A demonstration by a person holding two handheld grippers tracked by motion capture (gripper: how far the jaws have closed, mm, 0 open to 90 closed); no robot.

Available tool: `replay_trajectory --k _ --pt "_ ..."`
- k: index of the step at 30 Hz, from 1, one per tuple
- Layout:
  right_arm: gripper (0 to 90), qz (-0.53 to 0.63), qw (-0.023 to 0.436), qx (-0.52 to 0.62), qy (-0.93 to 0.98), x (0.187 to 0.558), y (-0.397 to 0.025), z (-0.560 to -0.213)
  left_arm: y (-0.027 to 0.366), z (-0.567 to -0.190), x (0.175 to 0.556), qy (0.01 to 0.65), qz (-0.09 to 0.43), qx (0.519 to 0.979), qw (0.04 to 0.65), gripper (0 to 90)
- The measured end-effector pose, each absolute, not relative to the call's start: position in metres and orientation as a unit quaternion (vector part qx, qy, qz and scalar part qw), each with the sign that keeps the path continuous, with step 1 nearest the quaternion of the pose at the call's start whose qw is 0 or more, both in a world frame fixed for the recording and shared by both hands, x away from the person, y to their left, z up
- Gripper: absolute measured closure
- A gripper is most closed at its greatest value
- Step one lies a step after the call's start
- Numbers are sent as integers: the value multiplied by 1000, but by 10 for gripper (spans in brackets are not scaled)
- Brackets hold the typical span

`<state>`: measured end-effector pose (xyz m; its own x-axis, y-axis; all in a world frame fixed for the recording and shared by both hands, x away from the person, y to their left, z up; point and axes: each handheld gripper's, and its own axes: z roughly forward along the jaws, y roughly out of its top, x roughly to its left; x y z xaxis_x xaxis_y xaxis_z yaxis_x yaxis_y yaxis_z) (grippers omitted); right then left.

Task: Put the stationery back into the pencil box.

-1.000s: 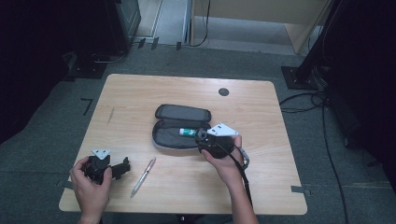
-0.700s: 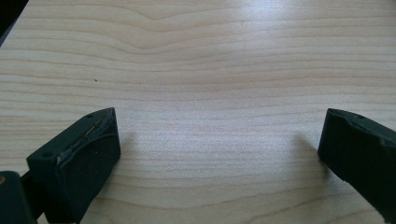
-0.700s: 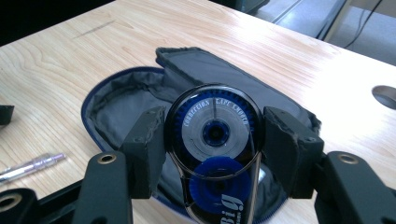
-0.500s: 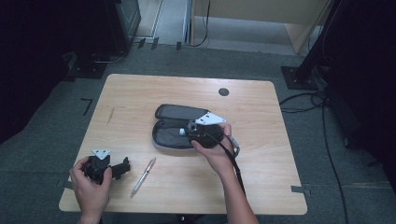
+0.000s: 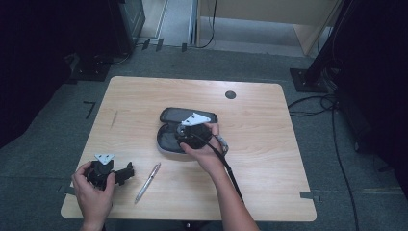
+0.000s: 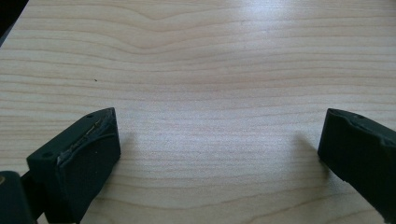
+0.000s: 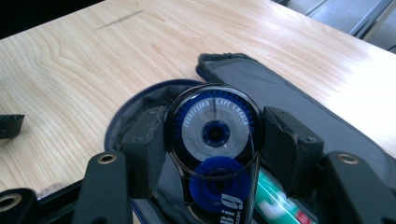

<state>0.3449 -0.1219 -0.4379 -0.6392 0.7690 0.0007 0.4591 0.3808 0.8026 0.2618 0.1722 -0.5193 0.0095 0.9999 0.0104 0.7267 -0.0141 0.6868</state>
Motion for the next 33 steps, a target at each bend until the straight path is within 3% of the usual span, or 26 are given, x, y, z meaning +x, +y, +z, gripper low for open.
replay_trajectory --k 18,29,33 --pt "420 373 165 377 831 375 -74 -466 172 -519 262 653 263 662 259 0" --pt "417 346 156 382 843 383 -69 -483 172 -519 262 653 263 661 260 0" --pt "327 342 150 384 844 383 -70 -484 172 -519 262 653 263 661 260 0"
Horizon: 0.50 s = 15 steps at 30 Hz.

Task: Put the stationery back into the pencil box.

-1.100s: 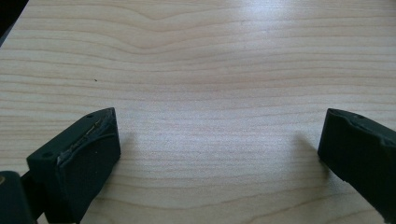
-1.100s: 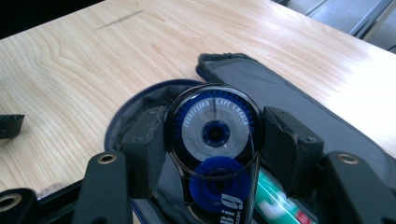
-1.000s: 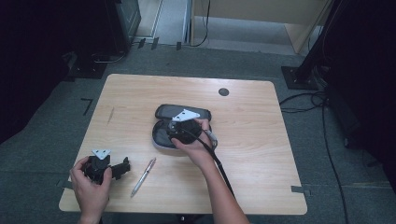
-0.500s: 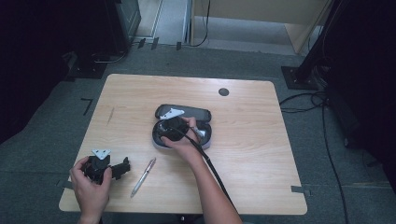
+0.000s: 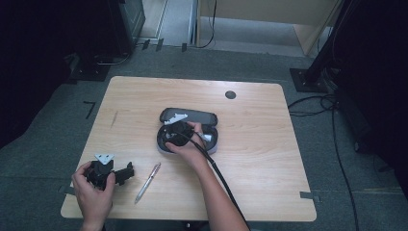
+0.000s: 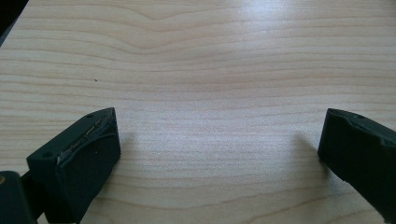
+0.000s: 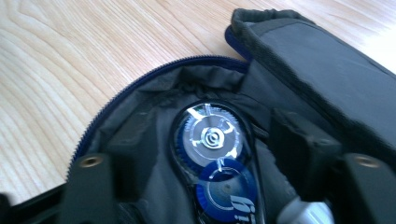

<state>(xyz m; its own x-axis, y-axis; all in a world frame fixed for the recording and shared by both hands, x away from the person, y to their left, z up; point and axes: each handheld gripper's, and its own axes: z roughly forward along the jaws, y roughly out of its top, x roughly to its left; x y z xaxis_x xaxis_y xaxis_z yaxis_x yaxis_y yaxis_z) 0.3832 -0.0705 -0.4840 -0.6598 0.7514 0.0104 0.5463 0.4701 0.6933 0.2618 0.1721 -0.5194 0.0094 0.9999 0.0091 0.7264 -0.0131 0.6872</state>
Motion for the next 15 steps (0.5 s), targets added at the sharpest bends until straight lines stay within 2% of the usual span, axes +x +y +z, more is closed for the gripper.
replay_trajectory --k 2,5,15 --pt "286 337 159 385 845 382 -72 -482 172 -519 262 653 263 662 259 0" --pt "285 343 159 380 844 377 -75 -477 172 -519 262 653 263 662 259 0" --pt "368 377 150 347 846 341 -81 -464 172 -519 262 653 263 660 260 0"
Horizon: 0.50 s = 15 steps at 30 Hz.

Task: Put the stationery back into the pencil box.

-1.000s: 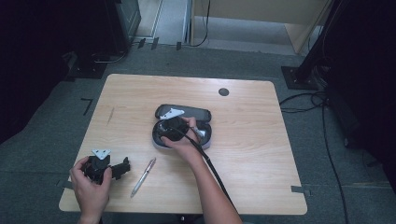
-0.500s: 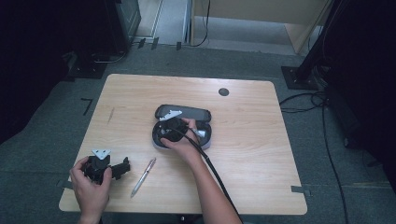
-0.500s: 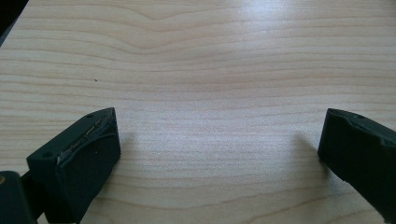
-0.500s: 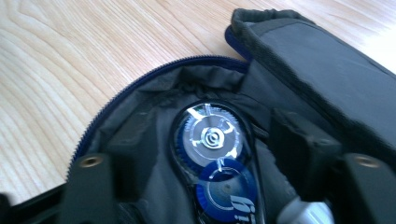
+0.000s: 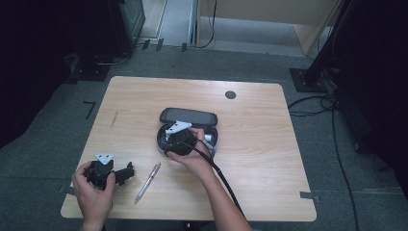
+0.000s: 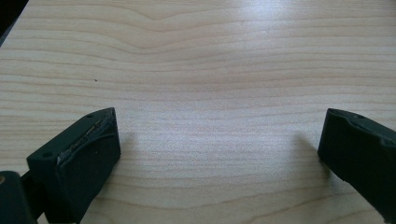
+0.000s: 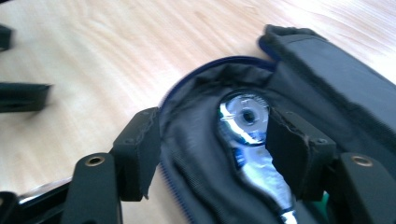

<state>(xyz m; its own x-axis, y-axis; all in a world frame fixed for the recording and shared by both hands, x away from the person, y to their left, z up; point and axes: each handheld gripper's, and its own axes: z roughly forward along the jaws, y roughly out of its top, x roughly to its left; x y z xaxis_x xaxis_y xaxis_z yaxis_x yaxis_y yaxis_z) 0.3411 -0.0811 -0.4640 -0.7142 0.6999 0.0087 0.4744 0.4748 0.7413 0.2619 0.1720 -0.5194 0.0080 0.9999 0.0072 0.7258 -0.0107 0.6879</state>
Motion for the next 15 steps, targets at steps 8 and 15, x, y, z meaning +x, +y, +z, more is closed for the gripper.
replay_trajectory --k 8,15 --pt "434 390 125 305 860 313 -75 -468 172 -519 262 653 263 660 261 0" --pt "560 398 106 285 865 300 -65 -479 172 -519 262 653 263 660 260 0"
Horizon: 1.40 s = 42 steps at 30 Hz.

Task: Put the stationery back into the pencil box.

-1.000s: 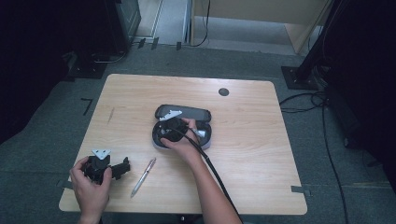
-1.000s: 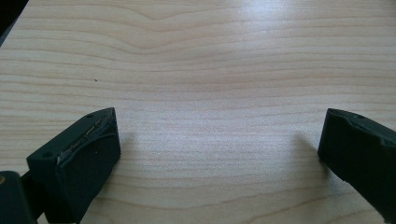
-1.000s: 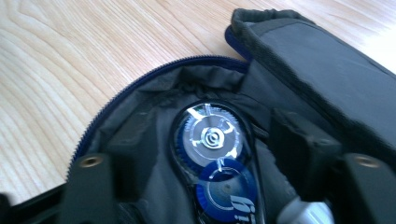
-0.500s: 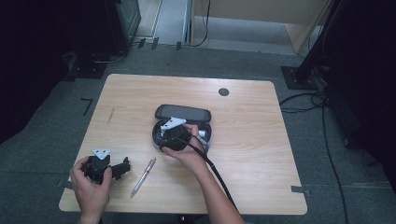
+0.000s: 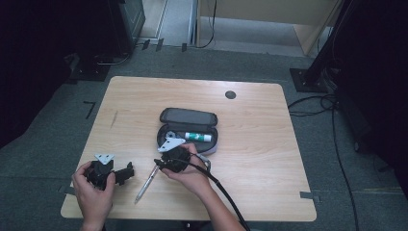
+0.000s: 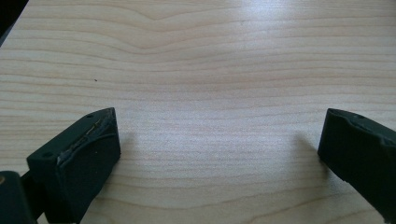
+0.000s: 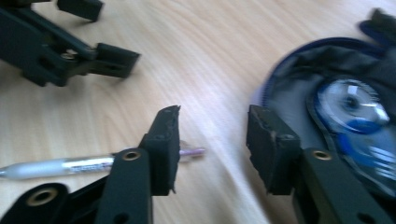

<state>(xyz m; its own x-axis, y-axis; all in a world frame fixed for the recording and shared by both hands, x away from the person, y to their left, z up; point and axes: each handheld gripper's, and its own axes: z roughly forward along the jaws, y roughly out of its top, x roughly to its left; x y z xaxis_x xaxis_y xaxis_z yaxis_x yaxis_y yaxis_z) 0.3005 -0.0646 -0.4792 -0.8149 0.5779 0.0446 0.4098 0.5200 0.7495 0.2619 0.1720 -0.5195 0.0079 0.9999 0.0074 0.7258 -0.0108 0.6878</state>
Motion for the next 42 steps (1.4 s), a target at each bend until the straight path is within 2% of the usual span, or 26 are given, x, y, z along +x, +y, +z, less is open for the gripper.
replay_trajectory --k 4,11,16,24,25,30,35,42 --pt "600 395 94 270 873 294 -52 -485 172 -519 262 654 263 660 261 0" --pt "584 388 60 210 896 281 -36 -497 172 -519 262 653 263 661 260 0" --pt "573 388 62 201 898 273 -30 -503 172 -519 262 652 263 662 259 0" --pt "434 382 103 239 887 255 -18 -508 172 -519 262 652 263 662 259 0" --pt "345 386 111 272 874 249 -15 -510 172 -519 262 652 263 662 259 0" --pt "230 376 141 312 861 234 -6 -513 172 -519 262 652 263 662 259 0" --pt "184 372 178 325 851 223 2 -517 172 -519 262 652 263 662 259 0" --pt "179 374 139 292 869 232 -6 -514 172 -519 262 652 263 662 259 0"
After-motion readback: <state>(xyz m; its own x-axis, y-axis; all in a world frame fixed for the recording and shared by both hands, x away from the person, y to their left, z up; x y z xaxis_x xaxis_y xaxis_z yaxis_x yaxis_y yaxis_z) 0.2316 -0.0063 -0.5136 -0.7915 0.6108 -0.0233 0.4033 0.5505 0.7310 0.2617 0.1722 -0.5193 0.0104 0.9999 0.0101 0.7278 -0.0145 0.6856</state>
